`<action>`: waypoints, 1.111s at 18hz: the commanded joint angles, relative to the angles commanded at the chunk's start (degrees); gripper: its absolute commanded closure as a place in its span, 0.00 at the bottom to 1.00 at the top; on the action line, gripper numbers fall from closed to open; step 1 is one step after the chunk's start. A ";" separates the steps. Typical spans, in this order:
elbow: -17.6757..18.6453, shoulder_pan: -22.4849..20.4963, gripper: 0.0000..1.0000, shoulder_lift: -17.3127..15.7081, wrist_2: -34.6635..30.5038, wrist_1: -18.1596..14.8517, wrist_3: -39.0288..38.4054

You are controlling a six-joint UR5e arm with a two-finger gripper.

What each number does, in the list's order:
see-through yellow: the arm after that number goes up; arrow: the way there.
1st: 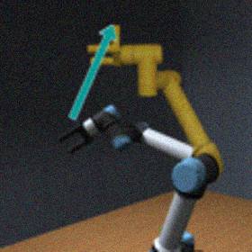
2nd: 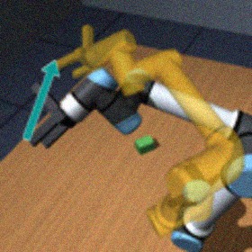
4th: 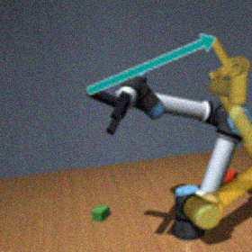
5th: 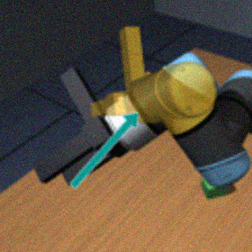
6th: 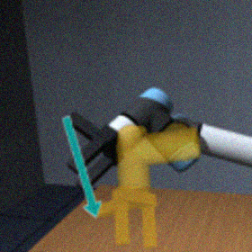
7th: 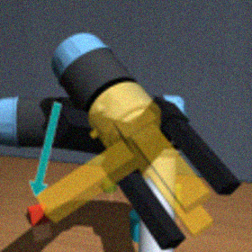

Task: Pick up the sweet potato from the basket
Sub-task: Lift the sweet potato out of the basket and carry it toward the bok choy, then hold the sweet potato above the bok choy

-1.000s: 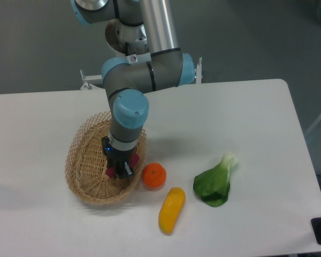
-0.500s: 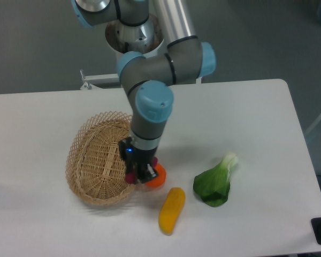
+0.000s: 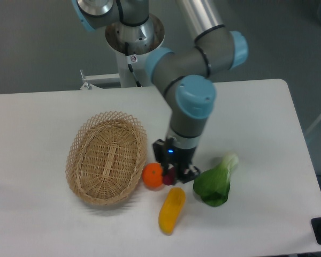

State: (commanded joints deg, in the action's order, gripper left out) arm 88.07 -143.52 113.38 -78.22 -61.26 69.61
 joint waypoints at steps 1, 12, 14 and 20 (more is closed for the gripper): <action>-0.09 -0.61 0.92 0.00 -0.09 -0.09 0.18; -1.67 -1.06 0.91 1.76 -8.17 -0.17 5.19; -1.85 -1.06 0.91 2.20 -9.22 -0.09 5.19; -1.67 -0.80 0.90 2.72 -12.48 -0.09 5.19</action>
State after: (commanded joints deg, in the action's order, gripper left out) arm 86.40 -144.32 116.10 -90.70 -61.35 74.80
